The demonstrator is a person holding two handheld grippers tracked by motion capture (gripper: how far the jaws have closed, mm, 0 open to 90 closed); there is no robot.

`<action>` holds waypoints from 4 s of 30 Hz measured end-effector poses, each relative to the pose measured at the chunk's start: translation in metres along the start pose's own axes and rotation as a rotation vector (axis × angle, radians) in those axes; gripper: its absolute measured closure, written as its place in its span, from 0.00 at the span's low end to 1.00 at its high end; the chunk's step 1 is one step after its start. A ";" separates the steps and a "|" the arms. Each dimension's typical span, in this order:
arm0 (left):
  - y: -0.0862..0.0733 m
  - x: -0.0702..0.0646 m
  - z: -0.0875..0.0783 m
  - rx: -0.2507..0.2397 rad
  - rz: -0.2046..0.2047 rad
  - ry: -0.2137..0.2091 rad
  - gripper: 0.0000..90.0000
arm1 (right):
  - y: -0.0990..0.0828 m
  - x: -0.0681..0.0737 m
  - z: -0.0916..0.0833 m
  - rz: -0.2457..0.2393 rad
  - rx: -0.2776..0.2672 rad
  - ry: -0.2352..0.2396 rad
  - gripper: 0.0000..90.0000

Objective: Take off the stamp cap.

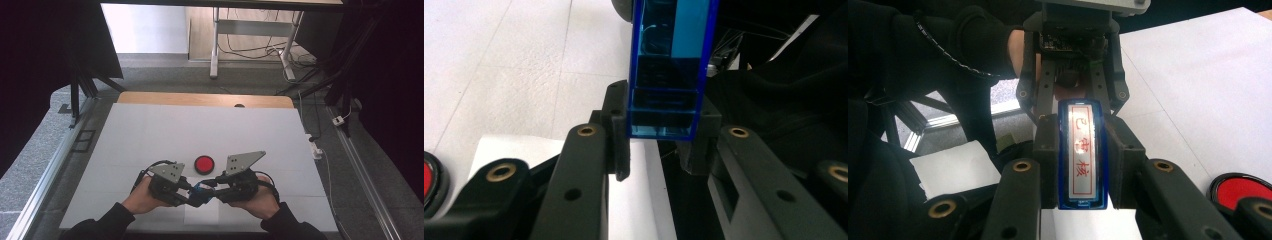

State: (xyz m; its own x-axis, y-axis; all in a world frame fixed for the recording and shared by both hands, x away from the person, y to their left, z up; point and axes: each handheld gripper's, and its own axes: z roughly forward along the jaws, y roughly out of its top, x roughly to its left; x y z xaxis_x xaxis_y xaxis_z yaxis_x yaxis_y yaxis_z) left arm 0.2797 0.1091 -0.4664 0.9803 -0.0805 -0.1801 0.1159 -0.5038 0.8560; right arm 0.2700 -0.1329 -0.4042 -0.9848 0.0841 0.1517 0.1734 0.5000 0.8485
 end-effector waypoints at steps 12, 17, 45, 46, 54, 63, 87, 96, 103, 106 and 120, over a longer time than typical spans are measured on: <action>0.000 -0.001 0.000 -0.005 -0.003 0.000 0.77 | 0.000 0.001 -0.001 -0.006 -0.004 0.004 0.79; 0.000 -0.002 -0.001 -0.006 0.002 -0.003 0.77 | 0.001 0.002 -0.001 -0.006 -0.013 0.007 0.79; -0.006 -0.004 -0.003 0.092 -0.048 0.057 0.77 | 0.000 -0.002 -0.016 -0.003 -0.043 -0.068 0.79; -0.006 -0.004 -0.003 0.089 -0.058 0.067 0.77 | -0.001 -0.002 -0.016 -0.002 -0.042 -0.072 0.79; -0.006 -0.009 -0.008 0.127 -0.104 0.148 0.76 | -0.002 -0.002 -0.017 0.003 -0.040 -0.091 0.79; -0.006 -0.021 -0.018 0.130 -0.137 0.225 0.76 | -0.004 -0.003 -0.019 0.005 -0.042 -0.121 0.79; -0.031 -0.061 -0.064 0.042 -0.311 0.454 0.76 | -0.005 -0.004 -0.018 0.020 -0.041 -0.160 0.79; -0.049 -0.078 -0.082 -0.014 -0.393 0.539 0.76 | -0.006 -0.005 -0.018 0.026 -0.039 -0.178 0.79; -0.062 -0.090 -0.095 -0.049 -0.450 0.616 0.76 | -0.006 -0.005 -0.018 0.018 -0.028 -0.195 0.79; -0.067 -0.095 -0.099 -0.054 -0.474 0.643 0.76 | -0.007 -0.005 -0.018 0.021 -0.033 -0.199 0.79; -0.089 -0.113 -0.115 -0.041 -0.548 0.755 0.76 | -0.010 -0.007 -0.020 0.034 -0.022 -0.240 0.79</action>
State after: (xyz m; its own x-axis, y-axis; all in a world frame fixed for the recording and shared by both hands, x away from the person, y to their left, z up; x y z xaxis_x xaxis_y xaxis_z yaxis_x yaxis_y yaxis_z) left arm 0.1764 0.2620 -0.4670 0.6298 0.7470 -0.2131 0.5842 -0.2747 0.7637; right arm 0.2756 -0.1552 -0.4037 -0.9509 0.3043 0.0574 0.2035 0.4744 0.8564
